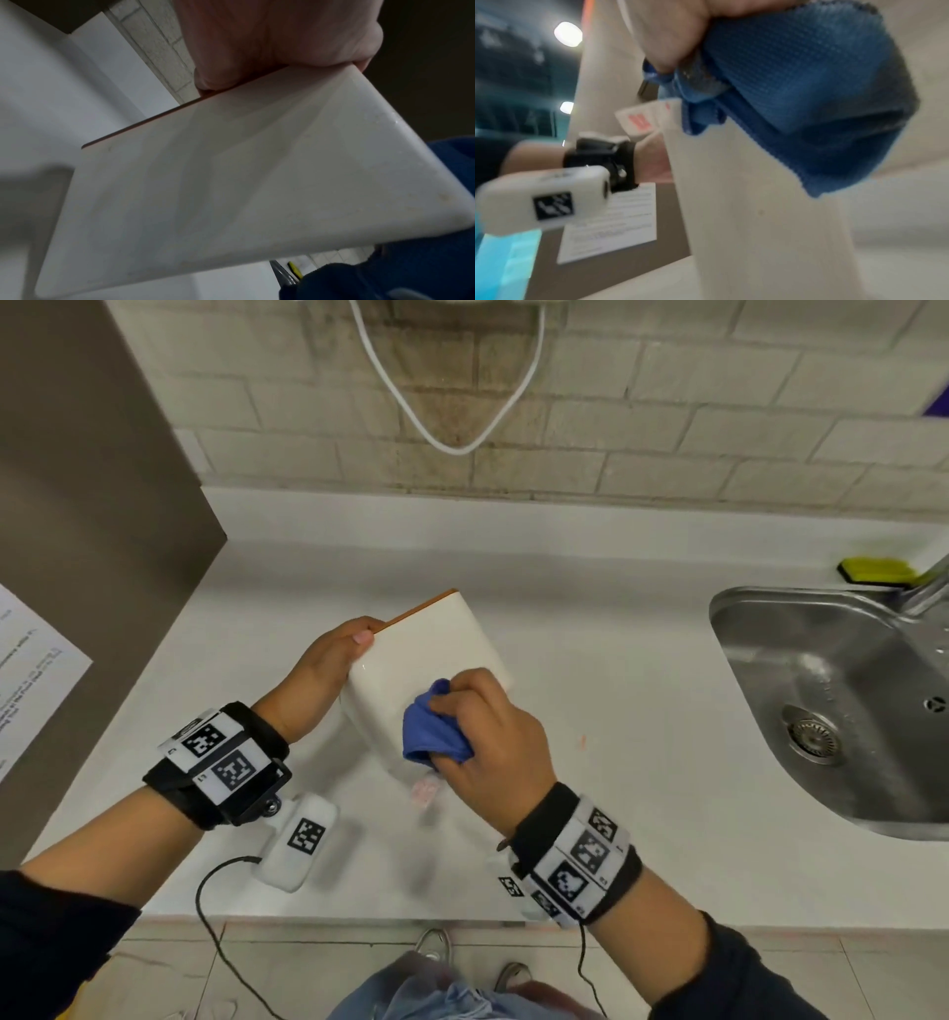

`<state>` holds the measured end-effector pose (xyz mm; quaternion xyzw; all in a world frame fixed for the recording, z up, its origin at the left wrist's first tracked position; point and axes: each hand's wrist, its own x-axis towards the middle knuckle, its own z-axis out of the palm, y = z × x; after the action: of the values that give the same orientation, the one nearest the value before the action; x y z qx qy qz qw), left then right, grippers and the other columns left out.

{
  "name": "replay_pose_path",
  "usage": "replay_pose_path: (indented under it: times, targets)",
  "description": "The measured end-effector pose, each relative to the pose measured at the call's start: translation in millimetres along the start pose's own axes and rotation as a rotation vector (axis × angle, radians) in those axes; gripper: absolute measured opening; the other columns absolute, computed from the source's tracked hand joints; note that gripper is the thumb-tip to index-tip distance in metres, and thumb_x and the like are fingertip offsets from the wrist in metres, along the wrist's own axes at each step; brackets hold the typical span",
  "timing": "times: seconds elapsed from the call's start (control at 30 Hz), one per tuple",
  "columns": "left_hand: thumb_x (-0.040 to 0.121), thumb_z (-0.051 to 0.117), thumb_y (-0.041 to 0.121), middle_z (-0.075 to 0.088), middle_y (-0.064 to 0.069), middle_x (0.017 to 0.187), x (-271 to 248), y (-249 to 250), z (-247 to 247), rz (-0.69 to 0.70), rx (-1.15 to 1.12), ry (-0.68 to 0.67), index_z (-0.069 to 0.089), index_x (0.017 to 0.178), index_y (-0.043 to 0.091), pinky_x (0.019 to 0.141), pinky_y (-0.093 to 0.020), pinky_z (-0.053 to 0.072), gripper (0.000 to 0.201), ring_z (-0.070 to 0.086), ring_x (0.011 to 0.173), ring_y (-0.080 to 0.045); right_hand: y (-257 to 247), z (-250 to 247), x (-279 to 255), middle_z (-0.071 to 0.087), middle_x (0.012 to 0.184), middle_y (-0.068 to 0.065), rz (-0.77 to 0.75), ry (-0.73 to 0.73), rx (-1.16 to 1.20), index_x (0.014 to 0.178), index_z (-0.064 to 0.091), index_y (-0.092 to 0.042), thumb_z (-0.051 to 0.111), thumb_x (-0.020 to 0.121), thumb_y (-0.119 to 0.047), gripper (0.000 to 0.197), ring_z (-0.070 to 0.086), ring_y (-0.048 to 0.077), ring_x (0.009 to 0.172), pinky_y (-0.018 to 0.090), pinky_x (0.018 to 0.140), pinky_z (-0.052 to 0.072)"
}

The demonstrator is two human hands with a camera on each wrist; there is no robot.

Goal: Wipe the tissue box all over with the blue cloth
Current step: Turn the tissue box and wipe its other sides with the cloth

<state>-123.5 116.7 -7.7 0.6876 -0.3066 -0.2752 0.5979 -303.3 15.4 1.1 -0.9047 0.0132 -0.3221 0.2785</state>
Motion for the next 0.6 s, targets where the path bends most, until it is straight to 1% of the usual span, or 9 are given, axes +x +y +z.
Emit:
replay_pose_path:
  times: [0.07,0.13,0.2,0.27,0.33,0.4,0.47,0.53,0.6]
  targets:
    - [0.063,0.045,0.052,0.069,0.013,0.078,-3.7,1.0,0.6,0.024,0.017,-0.014,0.061,0.086,0.026,0.064,-0.016,0.046,0.038,0.061,0.069,0.004,3.8,3.4,-2.3,0.039,0.098,-0.006,-0.042,0.043,-0.074,0.098,0.044,-0.019,0.057,0.073,-0.028,0.030,0.063,0.025,0.064,0.026,0.042,0.050]
    - [0.067,0.043,0.050,0.068,0.021,0.079,-9.3,4.7,3.7,0.064,0.054,-0.043,0.061,0.087,0.028,0.064,-0.009,0.043,0.035,0.059,0.073,0.004,8.8,-2.9,-4.4,0.043,0.099,-0.003,-0.009,0.061,-0.120,0.097,0.044,-0.018,0.054,0.072,-0.030,0.030,0.064,0.028,0.060,0.026,0.042,0.050]
    - [0.070,0.042,0.049,0.066,0.022,0.077,-12.7,8.1,6.4,0.100,0.077,-0.047,0.061,0.086,0.027,0.063,-0.008,0.040,0.033,0.057,0.072,0.004,22.0,-16.7,0.4,0.054,0.099,0.006,0.154,0.104,-0.133,0.095,0.048,-0.015,0.053,0.072,-0.026,0.026,0.064,0.029,0.063,0.028,0.046,0.048]
    - [0.072,0.043,0.049,0.065,0.021,0.077,-13.9,8.3,7.8,0.109,0.072,-0.054,0.062,0.083,0.028,0.063,-0.008,0.040,0.031,0.057,0.072,0.003,43.7,-29.2,8.1,0.058,0.101,0.012,0.354,0.195,-0.095,0.094,0.054,-0.012,0.051,0.078,-0.018,0.018,0.063,0.031,0.073,0.031,0.055,0.047]
    - [0.073,0.043,0.050,0.065,0.018,0.080,-16.1,7.4,10.3,0.108,0.065,-0.096,0.063,0.082,0.031,0.065,-0.010,0.042,0.029,0.058,0.075,0.000,58.3,-42.9,15.3,0.056,0.107,0.006,0.470,0.288,0.014,0.094,0.052,-0.026,0.049,0.083,-0.011,0.019,0.063,0.029,0.075,0.040,0.055,0.054]
    - [0.074,0.043,0.052,0.063,0.012,0.088,-18.3,6.4,13.3,0.128,0.089,-0.133,0.062,0.086,0.028,0.069,-0.010,0.041,0.033,0.057,0.082,-0.003,54.2,-55.3,19.1,0.055,0.109,0.000,0.515,0.358,0.128,0.088,0.045,-0.044,0.049,0.085,-0.013,0.031,0.063,0.023,0.073,0.041,0.053,0.056]
    - [0.074,0.041,0.054,0.059,0.006,0.094,-18.8,5.4,15.9,0.143,0.121,-0.142,0.060,0.090,0.025,0.071,-0.010,0.040,0.038,0.056,0.085,-0.004,34.8,-60.8,17.5,0.049,0.114,-0.004,0.430,0.340,0.178,0.093,0.044,-0.047,0.049,0.082,-0.023,0.026,0.061,0.011,0.083,0.031,0.063,0.055]
    - [0.075,0.040,0.053,0.059,0.007,0.093,-17.7,5.9,18.3,0.151,0.132,-0.149,0.059,0.090,0.024,0.069,-0.008,0.040,0.038,0.056,0.083,-0.001,14.3,-56.5,13.6,0.044,0.120,0.000,0.301,0.234,0.141,0.106,0.053,-0.034,0.048,0.080,-0.036,0.026,0.054,0.001,0.089,0.019,0.072,0.049]
    - [0.075,0.040,0.052,0.062,0.014,0.088,-15.8,5.3,18.2,0.156,0.121,-0.145,0.059,0.089,0.027,0.068,-0.008,0.040,0.034,0.056,0.079,0.002,0.4,-42.4,10.1,0.046,0.123,0.008,0.153,0.046,-0.042,0.114,0.058,-0.022,0.048,0.084,-0.041,0.037,0.053,0.014,0.089,0.027,0.072,0.047]
